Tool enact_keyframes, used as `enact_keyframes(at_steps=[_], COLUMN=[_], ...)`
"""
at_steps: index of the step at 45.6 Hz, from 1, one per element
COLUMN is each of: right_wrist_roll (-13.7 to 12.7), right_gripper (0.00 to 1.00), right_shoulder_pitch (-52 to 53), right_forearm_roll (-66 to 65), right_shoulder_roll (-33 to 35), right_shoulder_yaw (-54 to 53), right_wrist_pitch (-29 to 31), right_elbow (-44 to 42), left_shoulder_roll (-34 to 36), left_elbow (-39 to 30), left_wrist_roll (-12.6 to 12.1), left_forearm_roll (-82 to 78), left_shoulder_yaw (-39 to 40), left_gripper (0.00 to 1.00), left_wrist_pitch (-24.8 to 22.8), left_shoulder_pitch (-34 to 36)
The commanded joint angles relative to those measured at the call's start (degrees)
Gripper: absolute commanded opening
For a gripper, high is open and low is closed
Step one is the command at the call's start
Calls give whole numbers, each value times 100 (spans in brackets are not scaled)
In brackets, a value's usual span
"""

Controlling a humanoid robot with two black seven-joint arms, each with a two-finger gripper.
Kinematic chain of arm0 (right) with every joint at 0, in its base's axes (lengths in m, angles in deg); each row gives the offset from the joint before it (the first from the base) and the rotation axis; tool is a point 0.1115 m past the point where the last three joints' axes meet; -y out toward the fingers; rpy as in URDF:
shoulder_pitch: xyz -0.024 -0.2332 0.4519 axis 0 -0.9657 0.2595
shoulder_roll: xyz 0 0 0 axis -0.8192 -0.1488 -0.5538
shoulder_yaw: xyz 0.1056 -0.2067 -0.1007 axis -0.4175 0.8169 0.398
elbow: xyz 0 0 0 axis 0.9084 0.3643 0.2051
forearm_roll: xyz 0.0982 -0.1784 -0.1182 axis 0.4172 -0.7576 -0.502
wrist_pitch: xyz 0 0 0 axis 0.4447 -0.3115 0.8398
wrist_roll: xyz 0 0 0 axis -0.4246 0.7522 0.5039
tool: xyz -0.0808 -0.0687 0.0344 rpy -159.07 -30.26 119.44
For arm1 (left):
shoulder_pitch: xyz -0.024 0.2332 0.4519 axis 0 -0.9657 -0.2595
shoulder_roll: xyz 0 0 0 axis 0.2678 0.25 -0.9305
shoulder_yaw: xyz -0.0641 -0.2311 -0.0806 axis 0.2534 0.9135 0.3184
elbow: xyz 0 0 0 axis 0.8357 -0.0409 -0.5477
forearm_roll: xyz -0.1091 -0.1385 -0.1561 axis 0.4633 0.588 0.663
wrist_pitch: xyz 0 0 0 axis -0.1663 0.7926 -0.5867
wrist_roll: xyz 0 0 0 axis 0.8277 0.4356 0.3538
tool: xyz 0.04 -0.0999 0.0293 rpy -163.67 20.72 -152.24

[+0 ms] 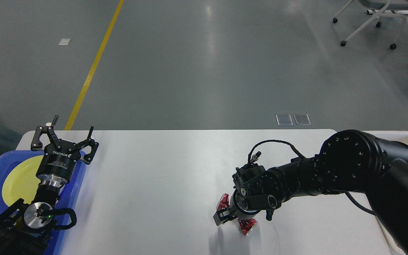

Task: Tidy desktop
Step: 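Lower the right gripper and grasp the red wrapper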

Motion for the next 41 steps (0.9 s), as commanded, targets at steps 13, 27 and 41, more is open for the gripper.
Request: enact_keyframes(at_steps=[13, 27, 41], right_wrist_roll=[-8, -8, 9], right_gripper=[14, 0, 0], right_shoulder_pitch=[-263, -167, 755], right_forearm_roll=[-59, 854, 1706], right_shoulder_roll=[8, 122, 430], right_shoulder_yaw=[133, 151, 142], right_wrist_pitch=[-9, 0, 105], right_elbow=[-59, -59, 555], left_shoulder_roll=[0, 0, 0], left_elbow=[0, 0, 0], left_wrist_roll=[0, 0, 0], left_forearm_roll=[-1, -1, -1], left_shoulder_yaw=[9, 0, 0], left_gripper=[96, 96, 96], left_wrist_pitch=[-1, -1, -1], left_shoulder_pitch=[0, 0, 0])
